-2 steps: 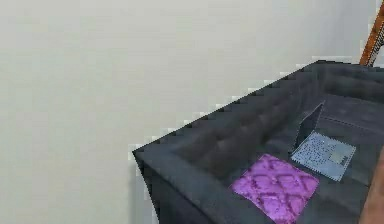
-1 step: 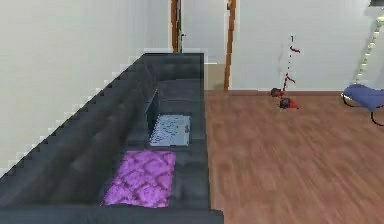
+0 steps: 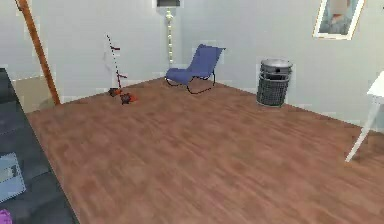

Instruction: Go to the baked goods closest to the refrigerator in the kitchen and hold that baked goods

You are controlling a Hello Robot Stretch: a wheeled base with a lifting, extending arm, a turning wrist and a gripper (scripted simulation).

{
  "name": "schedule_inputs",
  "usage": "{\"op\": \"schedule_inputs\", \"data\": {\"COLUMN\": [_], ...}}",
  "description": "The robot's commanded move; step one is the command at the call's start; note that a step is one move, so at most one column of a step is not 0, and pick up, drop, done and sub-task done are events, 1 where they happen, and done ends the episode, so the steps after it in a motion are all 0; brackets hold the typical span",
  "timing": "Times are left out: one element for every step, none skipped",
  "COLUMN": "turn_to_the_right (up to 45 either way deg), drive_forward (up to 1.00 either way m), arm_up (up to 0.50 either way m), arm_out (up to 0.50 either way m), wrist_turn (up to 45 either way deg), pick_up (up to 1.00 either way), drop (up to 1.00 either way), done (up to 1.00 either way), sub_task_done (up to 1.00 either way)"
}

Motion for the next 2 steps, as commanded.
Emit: {"op": "schedule_inputs", "data": {"turn_to_the_right": [30.0,0.0], "drive_forward": [0.00,0.35], "arm_up": [0.00,0.00], "arm_out": [0.00,0.00], "wrist_turn": [0.0,0.0], "pick_up": [0.00,0.00], "drop": [0.00,0.00], "done": [0.00,0.00], "sub_task_done": [0.00,0.00]}}
